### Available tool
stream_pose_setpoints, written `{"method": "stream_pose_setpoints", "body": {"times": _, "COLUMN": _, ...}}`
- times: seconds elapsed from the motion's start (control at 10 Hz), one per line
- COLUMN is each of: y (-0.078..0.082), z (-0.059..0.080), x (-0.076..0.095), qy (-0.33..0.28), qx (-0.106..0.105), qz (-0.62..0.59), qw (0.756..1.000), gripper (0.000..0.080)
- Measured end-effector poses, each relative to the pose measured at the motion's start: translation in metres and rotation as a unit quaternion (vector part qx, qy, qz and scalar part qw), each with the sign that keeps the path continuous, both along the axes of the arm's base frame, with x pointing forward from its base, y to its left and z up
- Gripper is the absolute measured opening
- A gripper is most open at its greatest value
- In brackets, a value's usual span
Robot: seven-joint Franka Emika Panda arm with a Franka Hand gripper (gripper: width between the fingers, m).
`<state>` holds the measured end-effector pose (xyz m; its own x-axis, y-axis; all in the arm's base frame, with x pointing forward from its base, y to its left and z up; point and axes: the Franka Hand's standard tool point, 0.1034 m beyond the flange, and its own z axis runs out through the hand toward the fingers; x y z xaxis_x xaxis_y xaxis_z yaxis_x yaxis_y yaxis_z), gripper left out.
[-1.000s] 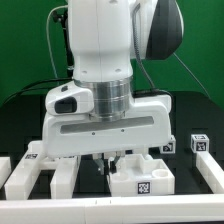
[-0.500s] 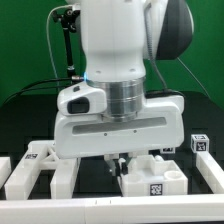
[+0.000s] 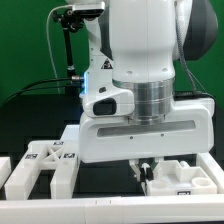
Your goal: Assemble chair
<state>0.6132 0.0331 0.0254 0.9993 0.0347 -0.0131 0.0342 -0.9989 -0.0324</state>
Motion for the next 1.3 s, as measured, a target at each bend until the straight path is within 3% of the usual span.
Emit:
{"method": "stream_pose_setpoints", "body": {"times": 0.6, "y": 0.0056, "z": -0.0002, "x": 0.0061, "qy": -0.003, "qx": 0.001, "qz": -0.023, "qw": 1.0, "gripper": 0.0029}}
{"method": "stream_pose_setpoints", "body": {"times": 0.7, "y": 0.0057, "z": -0.0002, "x": 0.0061, "qy": -0.003, "qx": 0.001, "qz": -0.023, "qw": 1.0, "gripper": 0.011}}
{"method": "stream_pose_setpoints", "body": {"times": 0.8, "y": 0.0056, "z": -0.0003, "x": 0.0061, "qy": -0.003, "qx": 0.001, "qz": -0.023, "qw": 1.0, "gripper": 0.0251}}
{"method": "stream_pose_setpoints", "body": {"times": 0.9, "y": 0.0056, "z": -0.0003, "x": 0.006, "qy": -0.003, "qx": 0.001, "qz": -0.023, "qw": 1.0, "gripper": 0.0251}}
{"method": "stream_pose_setpoints", "body": {"times": 1.1, "y": 0.0056, "z": -0.0003, "x": 0.006, "qy": -0.003, "qx": 0.001, "qz": -0.023, "qw": 1.0, "gripper": 0.0592}}
{"method": "stream_pose_setpoints", "body": {"times": 1.3, "y": 0.0056, "z": -0.0003, "x": 0.006, "qy": -0.003, "qx": 0.001, "qz": -0.023, "qw": 1.0, "gripper": 0.0632}}
